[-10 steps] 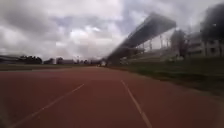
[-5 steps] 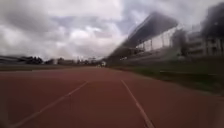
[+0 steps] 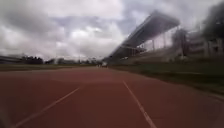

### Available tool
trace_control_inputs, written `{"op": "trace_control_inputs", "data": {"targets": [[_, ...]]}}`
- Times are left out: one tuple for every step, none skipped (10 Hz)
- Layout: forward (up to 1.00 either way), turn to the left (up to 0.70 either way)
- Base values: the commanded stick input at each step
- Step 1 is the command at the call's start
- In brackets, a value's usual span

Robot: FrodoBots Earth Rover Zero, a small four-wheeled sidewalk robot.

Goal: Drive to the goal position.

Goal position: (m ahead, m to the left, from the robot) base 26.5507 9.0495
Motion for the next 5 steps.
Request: {"op": "trace_control_inputs", "data": {"targets": [[0.7, 0.01], [0.7, 0.01], [0.7, 0.01], [0.7, 0.01], [0.7, 0.01]]}}
